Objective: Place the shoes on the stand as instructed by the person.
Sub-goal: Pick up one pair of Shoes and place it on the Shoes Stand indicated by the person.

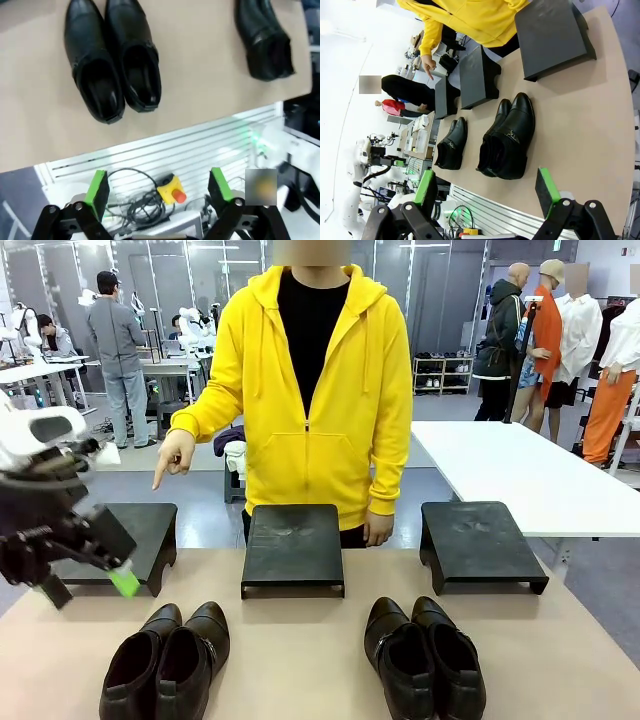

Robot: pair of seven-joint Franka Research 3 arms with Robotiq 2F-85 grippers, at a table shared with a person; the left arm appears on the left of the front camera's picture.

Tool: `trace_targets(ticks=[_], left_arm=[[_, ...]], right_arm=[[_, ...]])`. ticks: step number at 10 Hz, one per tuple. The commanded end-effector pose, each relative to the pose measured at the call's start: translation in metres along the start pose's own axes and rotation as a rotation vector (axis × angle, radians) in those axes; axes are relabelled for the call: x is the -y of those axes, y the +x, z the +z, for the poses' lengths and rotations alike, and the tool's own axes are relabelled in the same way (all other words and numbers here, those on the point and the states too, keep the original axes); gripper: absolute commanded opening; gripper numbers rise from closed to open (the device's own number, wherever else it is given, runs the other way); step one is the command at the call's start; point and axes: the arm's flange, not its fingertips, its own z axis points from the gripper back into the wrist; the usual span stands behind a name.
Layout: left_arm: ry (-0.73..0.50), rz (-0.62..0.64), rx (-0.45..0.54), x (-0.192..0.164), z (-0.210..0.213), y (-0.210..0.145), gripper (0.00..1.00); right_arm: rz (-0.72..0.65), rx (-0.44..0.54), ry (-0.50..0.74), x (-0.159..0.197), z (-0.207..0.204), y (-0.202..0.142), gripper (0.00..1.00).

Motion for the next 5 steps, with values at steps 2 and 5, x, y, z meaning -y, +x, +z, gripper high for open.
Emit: trace_targets(ticks=[2, 5], left_arm=[[0.13, 0.058, 0.061, 0.008, -0.057, 0.007, 1.0], [0.163, 0.102, 0.088, 0.0, -0.103, 0.01, 1.0]], right_arm=[[0.004, -0.005, 0.011, 0.0, 0.0, 0.002, 1.0], [0.004, -0.005, 0.011, 0.0, 0.0, 0.002, 1.0]])
